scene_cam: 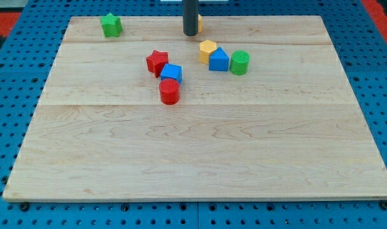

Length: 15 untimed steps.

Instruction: Place the blue triangle to the right of the heart

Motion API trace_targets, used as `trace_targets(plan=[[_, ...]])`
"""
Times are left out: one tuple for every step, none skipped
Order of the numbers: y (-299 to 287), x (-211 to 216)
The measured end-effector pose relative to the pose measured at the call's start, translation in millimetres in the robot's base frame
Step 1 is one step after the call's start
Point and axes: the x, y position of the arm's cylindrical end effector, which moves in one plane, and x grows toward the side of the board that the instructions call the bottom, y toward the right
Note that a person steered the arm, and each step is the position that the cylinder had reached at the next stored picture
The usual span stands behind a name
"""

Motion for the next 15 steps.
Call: trace_targets(plan=[[50.3,34.6],[64.8,41.1],[62.0,73.4],[35.1,105.8],[72.9,126.4],[140.2,119.9],[142.4,144.1],[166.7,131.9],[213.6,112.0],[250.0,112.3],[258.1,114.8],[260.6,87.3],[275.4,57.1],[297.9,71.0],[320.0,75.6]])
